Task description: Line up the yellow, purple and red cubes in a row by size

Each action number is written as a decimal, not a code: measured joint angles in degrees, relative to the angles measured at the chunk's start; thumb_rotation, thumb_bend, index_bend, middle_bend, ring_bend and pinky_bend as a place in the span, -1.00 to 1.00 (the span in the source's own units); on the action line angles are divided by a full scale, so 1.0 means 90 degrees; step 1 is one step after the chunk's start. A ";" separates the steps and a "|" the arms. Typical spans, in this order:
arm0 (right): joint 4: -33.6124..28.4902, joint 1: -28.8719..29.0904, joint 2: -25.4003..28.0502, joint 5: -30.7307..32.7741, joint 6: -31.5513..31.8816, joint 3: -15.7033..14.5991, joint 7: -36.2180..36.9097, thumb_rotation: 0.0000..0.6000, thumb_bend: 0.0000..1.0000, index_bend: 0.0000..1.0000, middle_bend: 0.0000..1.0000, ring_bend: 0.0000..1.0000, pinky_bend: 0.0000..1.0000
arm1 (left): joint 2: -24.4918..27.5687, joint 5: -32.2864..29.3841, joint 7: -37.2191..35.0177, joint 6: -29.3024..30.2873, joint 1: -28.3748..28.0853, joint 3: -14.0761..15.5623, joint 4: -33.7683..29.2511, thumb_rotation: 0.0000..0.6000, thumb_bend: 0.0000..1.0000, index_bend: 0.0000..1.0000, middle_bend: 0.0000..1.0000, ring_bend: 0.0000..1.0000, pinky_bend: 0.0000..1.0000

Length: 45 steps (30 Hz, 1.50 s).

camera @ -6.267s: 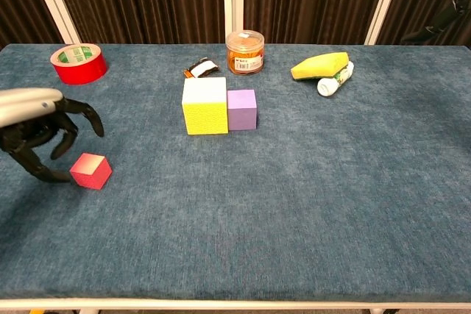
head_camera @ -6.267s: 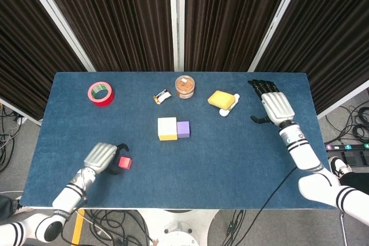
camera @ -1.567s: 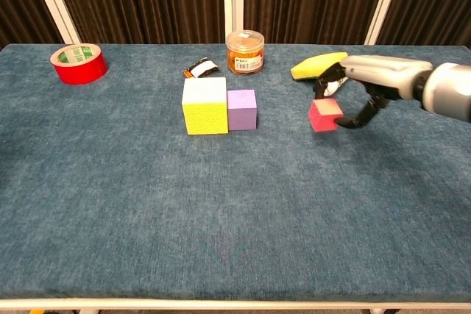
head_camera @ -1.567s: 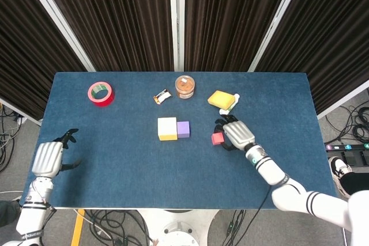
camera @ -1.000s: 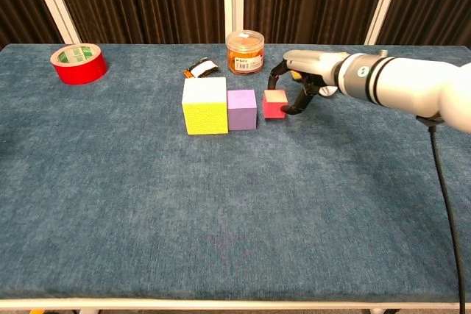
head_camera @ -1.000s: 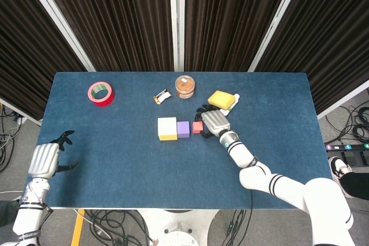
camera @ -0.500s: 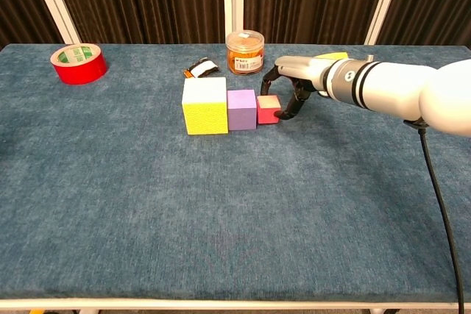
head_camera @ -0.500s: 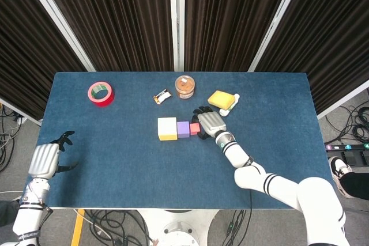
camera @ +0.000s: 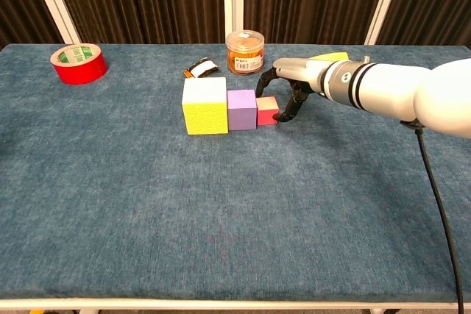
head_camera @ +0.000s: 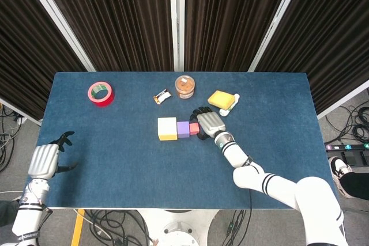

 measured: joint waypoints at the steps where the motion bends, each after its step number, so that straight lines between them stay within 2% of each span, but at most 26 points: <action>1: -0.0034 -0.0011 0.0024 -0.0005 0.0012 0.0000 0.0007 1.00 -0.51 -0.68 -0.82 -1.00 -1.00 | 0.0003 -0.0001 0.0001 -0.0001 0.0001 -0.0002 -0.0004 1.00 -0.62 -0.49 -0.01 0.01 0.40; 4: -0.0229 -0.0074 0.0184 -0.0056 0.0065 -0.0024 0.0024 1.00 -0.51 -0.76 -0.86 -1.00 -1.00 | 0.0016 0.0010 -0.0002 0.0007 0.0007 -0.0009 -0.0017 1.00 -0.62 -0.49 -0.01 0.01 0.40; 11: -0.0499 -0.0254 0.0689 -0.0138 0.0219 -0.0100 0.0027 1.00 -0.52 -0.81 -0.90 -1.00 -1.00 | 0.0033 0.0029 0.0038 0.0025 0.0015 -0.0025 -0.0067 1.00 -0.62 -0.49 -0.01 0.01 0.40; 17: 0.0089 -0.0125 0.0422 -0.0083 0.0042 -0.0042 0.0118 1.00 -0.69 -0.81 -0.92 -1.00 -1.00 | 0.0058 -0.0001 0.0117 -0.0008 -0.0002 -0.0048 -0.0124 1.00 -0.62 -0.49 -0.01 0.01 0.40; 27: 0.1116 0.0222 -0.0323 -0.0475 -0.0280 0.0108 0.0624 1.00 -0.70 -0.82 -0.93 -1.00 -1.00 | 0.0099 -0.0083 0.0149 -0.0068 0.0014 -0.0053 -0.0164 1.00 -0.62 -0.49 -0.01 0.01 0.40; 39: 0.1392 0.0372 -0.0534 -0.0897 -0.0358 0.0176 0.0925 1.00 -0.70 -0.81 -0.93 -1.00 -1.00 | 0.0116 -0.0081 0.0126 -0.0050 0.0043 -0.0055 -0.0154 1.00 -0.62 -0.49 -0.01 0.01 0.40; 45: 0.1240 0.0271 -0.0411 -0.0995 -0.0252 0.0134 0.0930 1.00 -0.69 -0.82 -0.93 -1.00 -1.00 | 0.0123 -0.0081 0.0116 -0.0031 0.0050 -0.0074 -0.0137 1.00 -0.62 -0.49 -0.01 0.01 0.40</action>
